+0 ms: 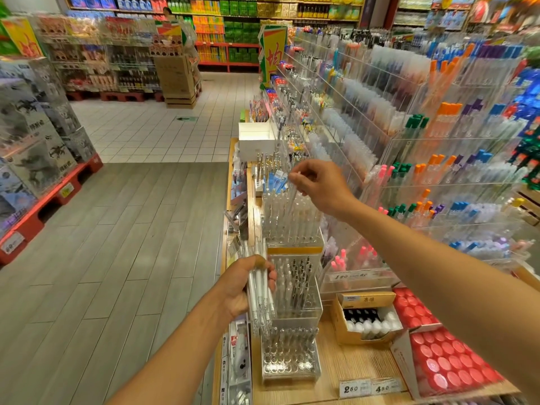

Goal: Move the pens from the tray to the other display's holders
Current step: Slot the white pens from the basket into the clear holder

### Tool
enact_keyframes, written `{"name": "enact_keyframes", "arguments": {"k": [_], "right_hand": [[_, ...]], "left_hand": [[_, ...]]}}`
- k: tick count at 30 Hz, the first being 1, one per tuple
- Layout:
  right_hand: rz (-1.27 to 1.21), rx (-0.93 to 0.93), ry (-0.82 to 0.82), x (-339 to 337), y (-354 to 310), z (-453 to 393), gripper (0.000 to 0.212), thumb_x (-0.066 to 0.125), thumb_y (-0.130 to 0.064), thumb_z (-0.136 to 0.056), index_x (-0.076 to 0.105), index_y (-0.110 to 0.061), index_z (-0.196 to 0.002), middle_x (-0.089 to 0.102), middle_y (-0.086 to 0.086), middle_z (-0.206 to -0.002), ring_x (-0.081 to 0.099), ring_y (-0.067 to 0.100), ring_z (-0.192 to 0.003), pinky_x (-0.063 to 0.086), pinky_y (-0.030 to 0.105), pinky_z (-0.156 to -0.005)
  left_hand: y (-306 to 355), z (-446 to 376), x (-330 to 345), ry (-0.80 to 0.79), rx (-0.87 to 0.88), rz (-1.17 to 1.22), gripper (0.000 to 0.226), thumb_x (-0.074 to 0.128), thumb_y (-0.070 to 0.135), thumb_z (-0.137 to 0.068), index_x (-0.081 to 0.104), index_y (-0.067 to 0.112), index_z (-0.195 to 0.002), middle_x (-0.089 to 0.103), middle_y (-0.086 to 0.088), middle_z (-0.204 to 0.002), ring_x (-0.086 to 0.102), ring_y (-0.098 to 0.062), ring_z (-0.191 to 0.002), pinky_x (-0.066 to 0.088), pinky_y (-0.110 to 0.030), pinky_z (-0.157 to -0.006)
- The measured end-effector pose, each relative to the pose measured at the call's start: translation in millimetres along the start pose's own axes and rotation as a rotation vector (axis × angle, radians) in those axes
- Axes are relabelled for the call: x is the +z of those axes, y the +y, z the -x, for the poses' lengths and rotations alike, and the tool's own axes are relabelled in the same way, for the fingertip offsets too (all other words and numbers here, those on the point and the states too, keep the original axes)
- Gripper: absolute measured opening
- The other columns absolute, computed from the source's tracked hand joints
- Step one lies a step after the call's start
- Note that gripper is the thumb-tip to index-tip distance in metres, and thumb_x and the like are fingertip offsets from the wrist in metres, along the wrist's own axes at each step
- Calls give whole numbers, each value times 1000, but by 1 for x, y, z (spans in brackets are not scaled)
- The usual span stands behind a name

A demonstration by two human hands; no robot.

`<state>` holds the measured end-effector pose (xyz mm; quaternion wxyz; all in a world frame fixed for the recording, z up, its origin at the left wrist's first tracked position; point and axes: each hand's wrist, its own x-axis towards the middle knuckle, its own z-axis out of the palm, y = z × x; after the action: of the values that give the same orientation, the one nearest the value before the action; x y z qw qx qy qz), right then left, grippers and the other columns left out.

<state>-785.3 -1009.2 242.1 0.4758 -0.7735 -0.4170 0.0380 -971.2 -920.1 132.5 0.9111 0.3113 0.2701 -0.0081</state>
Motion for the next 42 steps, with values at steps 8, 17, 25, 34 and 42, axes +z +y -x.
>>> {"name": "enact_keyframes", "arguments": {"k": [8,17,25,34,42], "right_hand": [[137,-28,-18,17,11,1,10,66,-25,-91,67,-17,-96,60,-12,-73,56,4,-66,45,21,-64],[139,-30,-53,20,8,-4,3,67,-23,-90,64,-23,-89,61,-14,-74,56,0,-67,42,14,-61],[330,-51,-168,20,9,-7,11,67,-26,-90,71,-17,-93,65,-7,-81,54,1,-68,38,17,-61],[590,-170,-239,29,11,-7,16,70,-29,-87,76,-16,-94,72,-2,-91,55,9,-81,46,29,-78],[781,-254,-237,28,4,-3,23,66,-35,-89,73,-21,-104,65,-1,-103,50,20,-98,32,29,-74]], "left_hand": [[2,-3,-5,-2,-18,-6,22,59,-6,-68,56,2,-88,59,-13,-65,58,-20,-52,55,-27,-47],[4,-4,-8,3,-22,-25,21,59,-7,-68,56,1,-88,58,-14,-66,58,-21,-53,55,-28,-47],[7,-3,-9,19,-11,-60,21,61,-6,-65,59,0,-85,60,-14,-66,59,-21,-54,55,-28,-47],[7,-7,-11,43,-10,-85,16,61,-7,-68,61,-1,-83,61,-14,-66,59,-21,-54,55,-29,-46],[10,-10,-4,59,-10,-102,9,54,-7,-81,62,-1,-81,61,-14,-66,60,-21,-53,55,-28,-47]]}}
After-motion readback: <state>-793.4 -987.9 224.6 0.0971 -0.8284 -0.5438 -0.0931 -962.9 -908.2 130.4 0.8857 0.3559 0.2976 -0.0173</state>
